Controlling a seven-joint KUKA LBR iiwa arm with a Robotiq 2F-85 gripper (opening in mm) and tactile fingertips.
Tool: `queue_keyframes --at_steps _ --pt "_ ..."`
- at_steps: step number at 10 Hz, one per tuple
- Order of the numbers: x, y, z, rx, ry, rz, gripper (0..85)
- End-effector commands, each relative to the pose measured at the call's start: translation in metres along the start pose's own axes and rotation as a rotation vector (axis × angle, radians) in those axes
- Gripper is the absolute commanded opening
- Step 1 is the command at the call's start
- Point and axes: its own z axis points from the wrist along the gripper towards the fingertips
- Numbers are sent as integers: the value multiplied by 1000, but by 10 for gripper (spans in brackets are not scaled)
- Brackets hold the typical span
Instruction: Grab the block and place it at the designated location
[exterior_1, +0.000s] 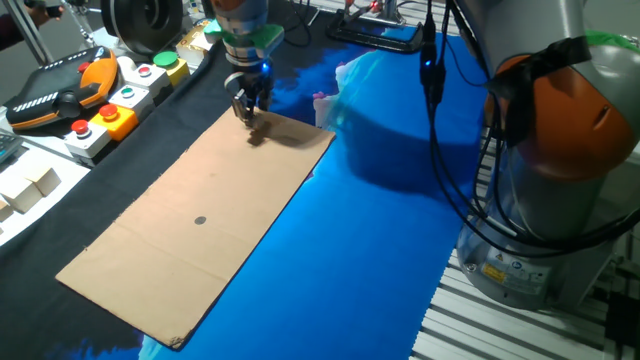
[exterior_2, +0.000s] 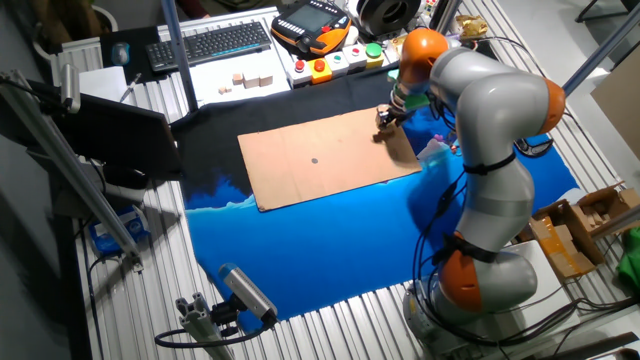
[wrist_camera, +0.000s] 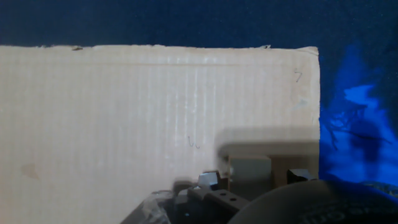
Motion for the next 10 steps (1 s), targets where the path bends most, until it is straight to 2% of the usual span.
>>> queue_keyframes --at_steps 1,4,5,6,7,8,10 --pt "0 0 1 0 0 0 577" --pt "-1 1 3 5 -1 -9 507" --pt "0 1 3 5 -1 -17 417" --pt "0 1 2 3 2 -26 290" --pt "0 1 1 1 5 -37 97" --pt "0 1 0 -3 4 -38 10" --pt "1 4 -8 -5 1 -26 10"
